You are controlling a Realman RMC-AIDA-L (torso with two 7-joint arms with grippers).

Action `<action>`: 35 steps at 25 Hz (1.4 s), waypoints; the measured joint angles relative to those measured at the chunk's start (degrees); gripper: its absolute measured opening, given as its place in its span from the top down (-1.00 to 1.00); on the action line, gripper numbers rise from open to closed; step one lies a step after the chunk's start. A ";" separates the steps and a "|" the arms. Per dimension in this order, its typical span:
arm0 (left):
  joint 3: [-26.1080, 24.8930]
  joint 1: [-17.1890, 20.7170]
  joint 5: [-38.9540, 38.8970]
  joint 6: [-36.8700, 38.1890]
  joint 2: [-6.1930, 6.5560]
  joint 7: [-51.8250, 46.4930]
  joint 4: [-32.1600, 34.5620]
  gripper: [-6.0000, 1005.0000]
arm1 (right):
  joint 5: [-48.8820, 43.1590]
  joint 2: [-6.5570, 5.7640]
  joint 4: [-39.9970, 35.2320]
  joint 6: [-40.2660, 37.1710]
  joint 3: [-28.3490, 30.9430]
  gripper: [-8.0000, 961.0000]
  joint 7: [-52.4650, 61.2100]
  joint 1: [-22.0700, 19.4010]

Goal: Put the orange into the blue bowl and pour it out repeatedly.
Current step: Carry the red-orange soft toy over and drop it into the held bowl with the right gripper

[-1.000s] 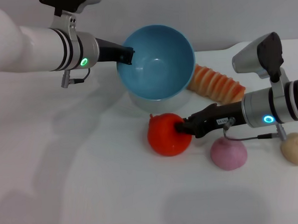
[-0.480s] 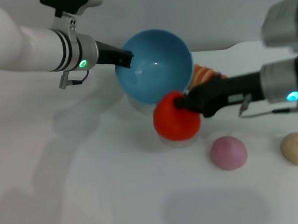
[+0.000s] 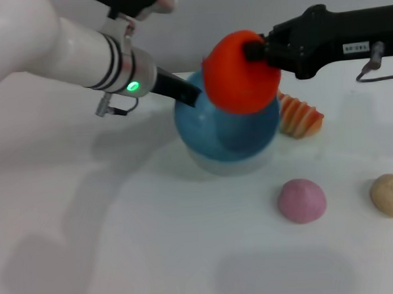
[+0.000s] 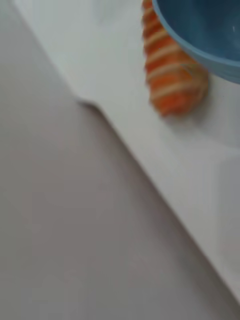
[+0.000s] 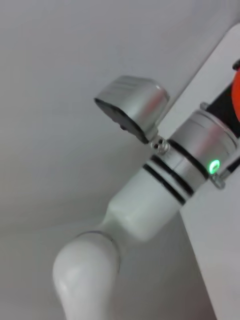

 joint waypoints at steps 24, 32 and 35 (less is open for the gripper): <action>3.76 1.69 -2.88 2.65 0.18 -0.96 3.55 0.99 | -0.84 -0.26 23.90 6.99 1.86 0.67 1.37 4.97; 3.76 1.79 -2.79 2.16 0.29 -0.93 3.46 0.99 | -0.89 -0.26 23.94 8.21 2.32 0.17 1.33 4.88; 3.76 1.79 -2.72 1.88 0.29 -0.93 3.46 0.99 | -0.92 -0.30 24.33 8.60 2.35 0.01 1.52 4.81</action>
